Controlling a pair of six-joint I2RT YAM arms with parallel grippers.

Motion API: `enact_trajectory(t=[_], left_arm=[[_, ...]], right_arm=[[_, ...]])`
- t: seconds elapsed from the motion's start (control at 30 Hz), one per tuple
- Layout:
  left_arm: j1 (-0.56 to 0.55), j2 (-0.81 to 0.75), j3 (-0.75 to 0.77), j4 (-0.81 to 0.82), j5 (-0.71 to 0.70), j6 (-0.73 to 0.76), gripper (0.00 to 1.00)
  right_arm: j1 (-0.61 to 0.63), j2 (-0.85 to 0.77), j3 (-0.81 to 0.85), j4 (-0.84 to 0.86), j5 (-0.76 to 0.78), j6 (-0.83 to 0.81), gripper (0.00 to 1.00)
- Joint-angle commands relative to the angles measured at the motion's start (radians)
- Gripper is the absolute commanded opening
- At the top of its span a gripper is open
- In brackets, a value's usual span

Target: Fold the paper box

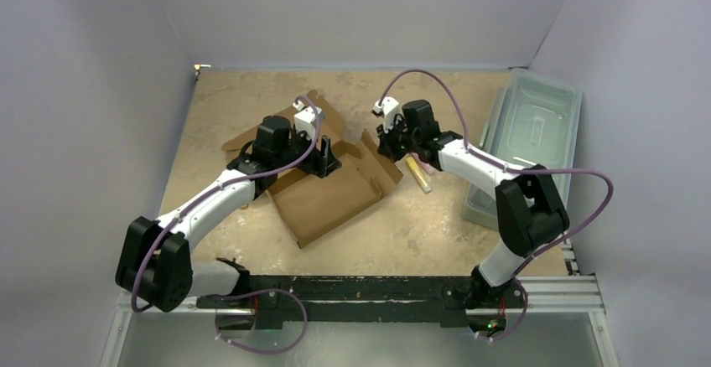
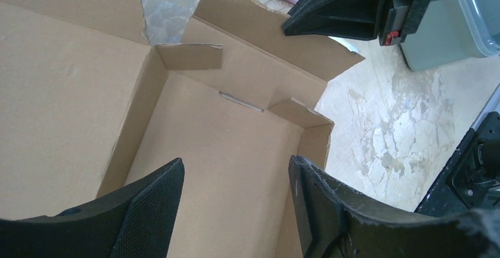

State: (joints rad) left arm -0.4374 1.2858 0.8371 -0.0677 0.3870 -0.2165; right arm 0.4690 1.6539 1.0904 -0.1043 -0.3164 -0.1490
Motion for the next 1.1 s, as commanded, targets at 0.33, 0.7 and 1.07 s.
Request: enact_trajectory(t=[0.33,0.7,1.07], left_arm=[[0.006,0.003,-0.022,0.013,-0.257,0.051,0.62],[0.008,-0.448,-0.245,-0.056,-0.394,-0.422,0.77],[0.011,-0.994,-0.513,-0.250,-0.597,-0.852,0.94]], right_arm=[[0.156,-0.059,0.041,0.034,0.353,-0.111,0.00],[0.164,-0.108,0.014,0.058,0.389,-0.137,0.00],[0.150,-0.124,-0.024,0.063,0.365,-0.137,0.00]])
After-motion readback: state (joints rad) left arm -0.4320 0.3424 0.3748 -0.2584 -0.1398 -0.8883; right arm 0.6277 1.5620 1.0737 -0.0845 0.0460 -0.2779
